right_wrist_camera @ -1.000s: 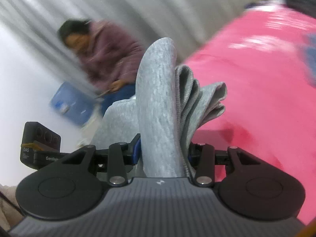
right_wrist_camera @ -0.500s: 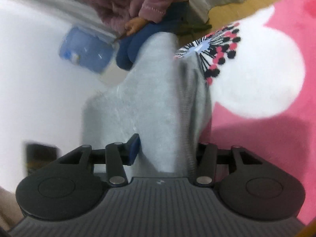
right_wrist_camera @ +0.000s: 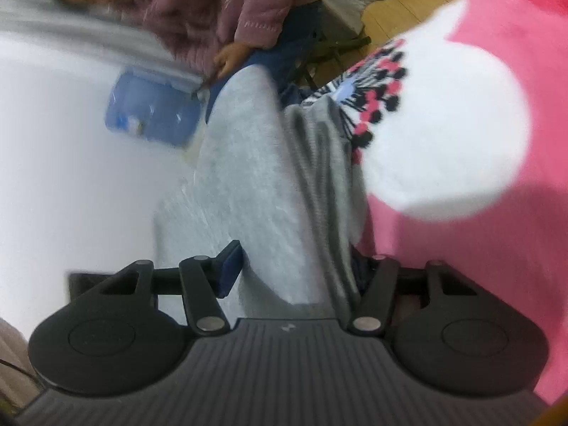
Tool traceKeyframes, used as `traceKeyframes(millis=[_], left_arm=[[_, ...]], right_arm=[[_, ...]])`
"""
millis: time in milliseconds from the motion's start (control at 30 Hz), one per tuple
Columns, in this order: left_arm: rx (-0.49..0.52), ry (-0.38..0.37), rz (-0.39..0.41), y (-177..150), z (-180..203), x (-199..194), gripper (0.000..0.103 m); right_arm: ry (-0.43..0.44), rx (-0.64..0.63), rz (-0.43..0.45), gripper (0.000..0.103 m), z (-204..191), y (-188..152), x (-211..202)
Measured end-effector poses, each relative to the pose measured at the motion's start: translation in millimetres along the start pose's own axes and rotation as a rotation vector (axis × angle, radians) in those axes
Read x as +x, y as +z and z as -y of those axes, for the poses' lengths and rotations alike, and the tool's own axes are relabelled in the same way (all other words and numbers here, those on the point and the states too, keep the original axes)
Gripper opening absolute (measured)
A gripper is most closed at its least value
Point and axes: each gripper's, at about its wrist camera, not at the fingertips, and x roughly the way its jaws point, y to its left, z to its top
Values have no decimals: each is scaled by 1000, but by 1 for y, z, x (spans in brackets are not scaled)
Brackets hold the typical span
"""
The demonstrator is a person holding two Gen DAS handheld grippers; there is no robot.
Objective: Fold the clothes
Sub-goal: 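Lift the folded sweatpants with both grippers and carry it across the bed, then lower the folded sweatpants onto the bedspread corner and open both grippers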
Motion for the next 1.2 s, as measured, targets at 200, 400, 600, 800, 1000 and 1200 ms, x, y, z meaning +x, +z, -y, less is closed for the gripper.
traceKeyframes(millis=[200, 400, 600, 800, 1000, 1200], left_arm=[[0, 49, 0, 2, 5, -25, 63], [65, 130, 142, -6, 46, -65, 60], [246, 264, 134, -21, 88, -28, 61], [278, 387, 149, -25, 96, -21, 55], [364, 418, 240, -40, 117, -48, 55], [401, 431, 317, -30, 125, -48, 55]], right_arm=[[-162, 58, 77, 71, -7, -18, -57], [-351, -199, 195, 56, -70, -58, -110], [-397, -520, 89, 42, -106, -78, -69], [-516, -675, 44, 33, -116, -92, -54], [-492, -772, -10, 29, -118, -121, -39], [-430, -823, -97, 28, -116, -142, -3]])
